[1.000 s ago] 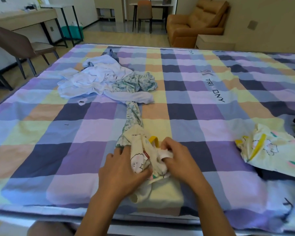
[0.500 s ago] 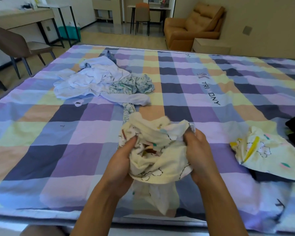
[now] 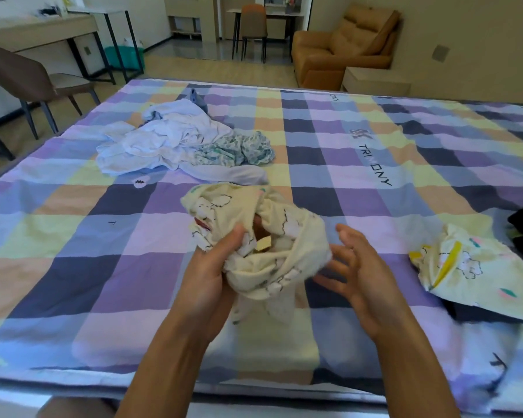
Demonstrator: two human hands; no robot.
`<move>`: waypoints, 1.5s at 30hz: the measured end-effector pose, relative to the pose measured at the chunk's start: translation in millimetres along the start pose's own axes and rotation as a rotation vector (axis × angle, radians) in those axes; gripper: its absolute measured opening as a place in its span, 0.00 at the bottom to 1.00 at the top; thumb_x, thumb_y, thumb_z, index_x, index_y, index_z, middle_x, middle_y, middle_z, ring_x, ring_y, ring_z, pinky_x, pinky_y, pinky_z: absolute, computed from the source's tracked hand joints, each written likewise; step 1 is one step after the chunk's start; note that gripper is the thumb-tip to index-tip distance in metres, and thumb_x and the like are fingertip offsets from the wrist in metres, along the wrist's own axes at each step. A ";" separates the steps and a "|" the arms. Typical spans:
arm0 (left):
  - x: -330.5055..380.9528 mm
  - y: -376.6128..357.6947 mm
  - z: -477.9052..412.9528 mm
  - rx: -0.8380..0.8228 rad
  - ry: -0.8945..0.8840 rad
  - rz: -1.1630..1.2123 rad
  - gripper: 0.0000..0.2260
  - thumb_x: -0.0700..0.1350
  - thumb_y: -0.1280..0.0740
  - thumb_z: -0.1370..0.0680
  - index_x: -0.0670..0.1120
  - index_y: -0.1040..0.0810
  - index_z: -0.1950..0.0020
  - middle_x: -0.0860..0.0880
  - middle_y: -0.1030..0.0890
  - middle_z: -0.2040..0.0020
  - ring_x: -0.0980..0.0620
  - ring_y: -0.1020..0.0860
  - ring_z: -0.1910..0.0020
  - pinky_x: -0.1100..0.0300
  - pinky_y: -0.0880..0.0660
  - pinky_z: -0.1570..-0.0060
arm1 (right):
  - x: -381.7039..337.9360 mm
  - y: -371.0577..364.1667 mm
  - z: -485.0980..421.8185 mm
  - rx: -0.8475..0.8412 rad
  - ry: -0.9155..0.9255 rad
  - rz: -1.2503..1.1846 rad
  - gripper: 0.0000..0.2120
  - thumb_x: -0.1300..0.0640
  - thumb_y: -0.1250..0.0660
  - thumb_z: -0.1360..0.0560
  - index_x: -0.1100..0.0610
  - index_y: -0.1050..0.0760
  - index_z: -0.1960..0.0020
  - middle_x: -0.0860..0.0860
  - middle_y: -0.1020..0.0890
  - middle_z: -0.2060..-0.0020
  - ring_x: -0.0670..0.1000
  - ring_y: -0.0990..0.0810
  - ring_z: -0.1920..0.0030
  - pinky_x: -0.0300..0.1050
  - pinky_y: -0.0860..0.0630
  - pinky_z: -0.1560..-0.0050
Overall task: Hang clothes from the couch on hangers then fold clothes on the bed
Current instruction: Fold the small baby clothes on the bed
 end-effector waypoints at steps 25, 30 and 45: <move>-22.0 28.3 -8.7 -0.065 0.275 -0.506 0.14 0.47 0.35 0.20 0.43 0.19 0.38 0.39 0.17 0.41 0.47 0.16 0.48 0.45 0.19 0.44 | -19.5 -10.1 4.7 -0.434 0.104 -0.678 0.39 0.58 0.19 0.36 0.67 0.28 0.29 0.66 0.24 0.32 0.62 0.22 0.33 0.57 0.24 0.34; -29.4 14.4 0.4 -0.249 0.351 -0.045 0.14 0.47 0.22 0.29 0.43 0.13 0.46 0.40 0.14 0.49 0.46 0.14 0.54 0.56 0.18 0.58 | -14.1 -13.9 12.8 -0.601 0.097 -0.602 0.26 0.52 0.27 0.25 0.63 0.24 0.31 0.63 0.23 0.32 0.61 0.22 0.34 0.55 0.20 0.43; 65.5 22.1 -23.0 -0.820 0.419 0.399 0.25 0.36 0.46 0.20 0.27 0.45 0.25 0.22 0.36 0.31 0.23 0.33 0.32 0.33 0.35 0.32 | -55.7 29.1 -29.5 -0.422 0.184 -0.042 0.45 0.32 0.18 0.45 0.59 0.19 0.37 0.59 0.16 0.42 0.58 0.17 0.40 0.53 0.19 0.41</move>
Point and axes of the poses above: each hand's wrist, its own z-axis away from the middle knuckle, its own y-axis out of the back of the hand, x = y × z, the point moved 1 cm from there along -z, towards the middle knuckle
